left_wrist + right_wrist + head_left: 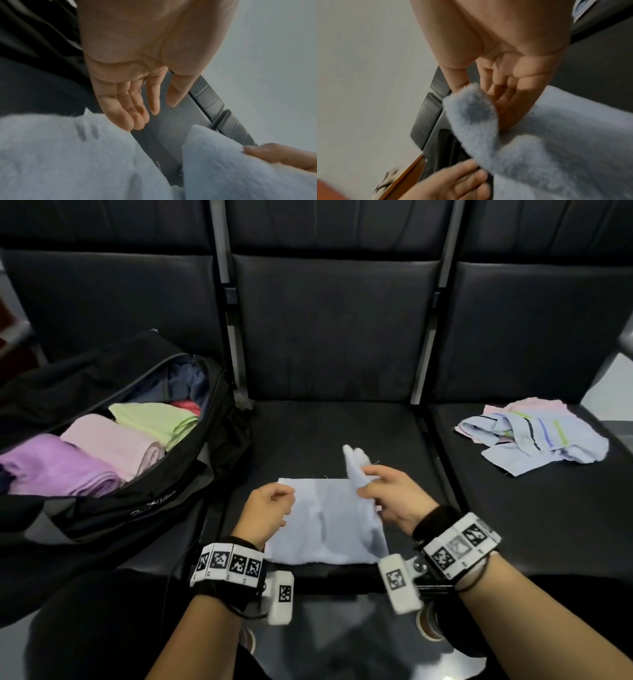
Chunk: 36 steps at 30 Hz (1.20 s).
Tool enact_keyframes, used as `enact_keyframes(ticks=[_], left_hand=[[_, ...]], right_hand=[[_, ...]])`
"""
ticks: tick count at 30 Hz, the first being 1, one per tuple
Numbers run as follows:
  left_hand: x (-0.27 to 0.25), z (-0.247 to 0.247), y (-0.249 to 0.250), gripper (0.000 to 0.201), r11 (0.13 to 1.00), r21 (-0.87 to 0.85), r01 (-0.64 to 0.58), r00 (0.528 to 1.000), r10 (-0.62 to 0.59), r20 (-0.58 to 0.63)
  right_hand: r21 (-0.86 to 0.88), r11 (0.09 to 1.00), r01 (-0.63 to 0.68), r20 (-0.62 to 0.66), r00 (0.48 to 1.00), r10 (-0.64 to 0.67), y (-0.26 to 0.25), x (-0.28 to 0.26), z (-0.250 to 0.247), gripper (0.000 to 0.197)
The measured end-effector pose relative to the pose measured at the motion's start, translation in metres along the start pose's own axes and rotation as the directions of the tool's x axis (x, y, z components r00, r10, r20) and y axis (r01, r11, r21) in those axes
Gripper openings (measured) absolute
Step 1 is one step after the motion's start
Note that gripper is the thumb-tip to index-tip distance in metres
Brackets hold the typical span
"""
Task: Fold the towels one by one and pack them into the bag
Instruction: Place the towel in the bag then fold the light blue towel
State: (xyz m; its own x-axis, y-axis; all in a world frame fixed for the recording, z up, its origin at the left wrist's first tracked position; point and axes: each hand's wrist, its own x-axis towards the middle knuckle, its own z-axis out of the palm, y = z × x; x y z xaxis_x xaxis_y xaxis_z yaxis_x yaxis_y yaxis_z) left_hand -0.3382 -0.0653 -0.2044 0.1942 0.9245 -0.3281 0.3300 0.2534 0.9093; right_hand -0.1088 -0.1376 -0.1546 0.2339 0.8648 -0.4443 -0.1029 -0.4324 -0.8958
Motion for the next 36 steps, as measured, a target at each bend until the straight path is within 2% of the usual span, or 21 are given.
enact_keyframes(ticks=[4, 6, 8, 10, 14, 17, 20, 23, 25, 29, 32, 34, 36], left_hand=[[-0.005, -0.006, 0.004, 0.013, 0.954, -0.245, 0.176, 0.984, -0.168, 0.051], [-0.006, -0.009, -0.002, 0.015, 0.942, -0.245, 0.229, 0.973, -0.223, 0.051], [-0.005, -0.011, -0.01, 0.021, 0.956, -0.161, 0.245, 0.969, -0.245, 0.021], [-0.002, -0.01, -0.017, 0.029, 0.976, -0.11, 0.189, 0.982, -0.189, 0.006], [0.001, -0.001, -0.022, 0.034, 0.997, 0.051, 0.059, 0.996, -0.062, 0.061], [0.001, 0.005, -0.022, 0.042, 0.984, 0.178, 0.004, 1.0, -0.008, 0.023], [0.002, 0.003, -0.022, 0.05, 0.981, 0.189, -0.045, 0.998, 0.052, -0.037], [0.001, 0.0, -0.026, 0.05, 0.958, 0.284, -0.033, 0.998, 0.047, -0.044], [-0.001, 0.0, -0.03, 0.051, 0.93, 0.367, -0.022, 0.997, 0.047, -0.057], [-0.003, 0.003, -0.029, 0.052, 0.895, 0.444, -0.031, 0.995, 0.068, -0.067], [-0.006, 0.004, -0.028, 0.052, 0.832, 0.555, 0.004, 0.991, 0.072, -0.116], [-0.008, 0.005, -0.026, 0.05, 0.77, 0.638, -0.018, 0.979, 0.144, -0.146], [-0.01, 0.008, -0.021, 0.043, 0.75, 0.65, -0.118, 0.968, 0.232, -0.092]], right_hand=[[-0.065, 0.998, 0.024, 0.174, 0.985, -0.012, 0.003, 0.004, 0.058, 0.039], [-0.115, 0.993, 0.012, 0.23, 0.973, 0.015, 0.012, 0.003, 0.072, 0.046], [-0.19, 0.982, 0.013, 0.218, 0.976, 0.029, 0.023, 0.002, 0.069, 0.045], [-0.225, 0.974, 0.034, 0.176, 0.984, 0.007, 0.036, 0.002, 0.056, 0.044], [-0.314, 0.944, 0.104, 0.1, 0.992, -0.076, 0.052, -0.002, 0.032, 0.036], [-0.381, 0.909, 0.168, 0.1, 0.985, -0.14, 0.054, -0.006, 0.021, 0.03], [-0.466, 0.843, 0.268, 0.142, 0.963, -0.228, 0.056, -0.008, 0.021, 0.03], [-0.605, 0.712, 0.356, 0.233, 0.935, -0.269, 0.061, -0.01, 0.025, 0.03], [-0.687, 0.613, 0.389, 0.307, 0.921, -0.241, 0.067, -0.011, 0.028, 0.031], [-0.755, 0.475, 0.453, 0.405, 0.891, -0.206, 0.074, -0.011, 0.029, 0.032], [-0.78, 0.392, 0.488, 0.42, 0.873, -0.249, 0.077, -0.011, 0.028, 0.033], [-0.842, 0.237, 0.485, 0.425, 0.866, -0.262, 0.082, -0.013, 0.027, 0.037], [-0.884, 0.118, 0.453, 0.417, 0.876, -0.241, 0.089, -0.014, 0.028, 0.047]])
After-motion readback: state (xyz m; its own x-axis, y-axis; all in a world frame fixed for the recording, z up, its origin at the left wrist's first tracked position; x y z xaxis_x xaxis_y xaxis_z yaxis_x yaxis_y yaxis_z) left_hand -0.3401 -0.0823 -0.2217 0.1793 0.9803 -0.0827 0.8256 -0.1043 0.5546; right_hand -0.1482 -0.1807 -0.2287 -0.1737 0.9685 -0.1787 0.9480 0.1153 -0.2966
